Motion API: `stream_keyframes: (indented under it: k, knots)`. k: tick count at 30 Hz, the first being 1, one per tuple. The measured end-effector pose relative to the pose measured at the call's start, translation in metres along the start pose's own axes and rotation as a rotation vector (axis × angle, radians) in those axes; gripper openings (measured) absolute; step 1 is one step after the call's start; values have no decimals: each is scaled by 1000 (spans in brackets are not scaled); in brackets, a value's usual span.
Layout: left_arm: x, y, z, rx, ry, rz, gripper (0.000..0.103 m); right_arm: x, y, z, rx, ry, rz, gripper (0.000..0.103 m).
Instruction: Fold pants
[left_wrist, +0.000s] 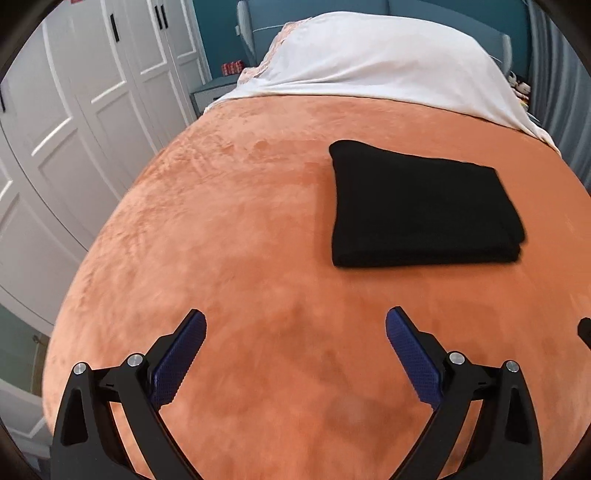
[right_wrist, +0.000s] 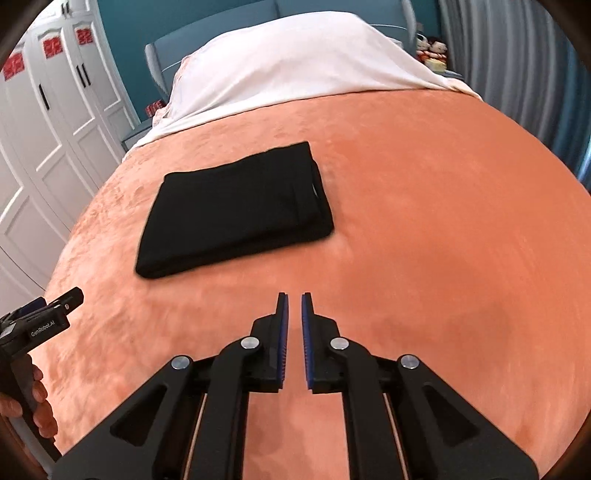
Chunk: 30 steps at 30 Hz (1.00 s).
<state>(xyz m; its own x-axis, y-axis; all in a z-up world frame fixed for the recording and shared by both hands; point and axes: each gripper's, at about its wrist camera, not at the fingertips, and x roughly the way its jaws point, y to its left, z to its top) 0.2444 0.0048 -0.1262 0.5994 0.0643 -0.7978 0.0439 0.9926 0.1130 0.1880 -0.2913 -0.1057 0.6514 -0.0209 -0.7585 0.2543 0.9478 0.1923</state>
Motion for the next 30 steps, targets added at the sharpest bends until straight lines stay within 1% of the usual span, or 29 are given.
stream_keyframes:
  k: [3,6,7,8,9,10,12,16,20,23,26,27,30]
  knots:
    - [-36,-6,-20,24,-9,4,96,-31,4,-19,9,-4,8,8]
    - [-67,-14,-39,57,-13,-18,96,-58,11,-31,13,-20,25,8]
    - [-75,-16,-44,63,-15,-25,96,-66,14,-35,12,-26,31,10]
    - [-87,-20,-51,71,-21,-42,96,-73,17,-38,7,-29,33,14]
    - [-94,-21,-56,76,-23,-50,96,-82,19,-41,3,-37,34,29]
    - [-103,-23,-61,81,-25,-57,97,-89,21,-44,5,-48,36,40]
    - [-118,-27,-72,92,-29,-67,98,-104,26,-49,-3,-74,37,41]
    - [-135,-26,-88,89,-21,-74,98,-124,34,-60,-32,-92,39,41]
    - [-152,-20,-102,73,-8,-117,98,-141,39,-71,-41,-90,47,41]
    - [-161,-20,-108,82,-18,-116,98,-152,41,-77,-47,-97,52,42]
    - [-170,-19,-112,82,-27,-98,98,-162,44,-84,-60,-101,48,44]
    - [-174,-17,-115,80,-30,-100,98,-166,45,-86,-65,-103,46,45]
    - [-183,-16,-121,80,-45,-98,98,-176,48,-93,-77,-109,32,54]
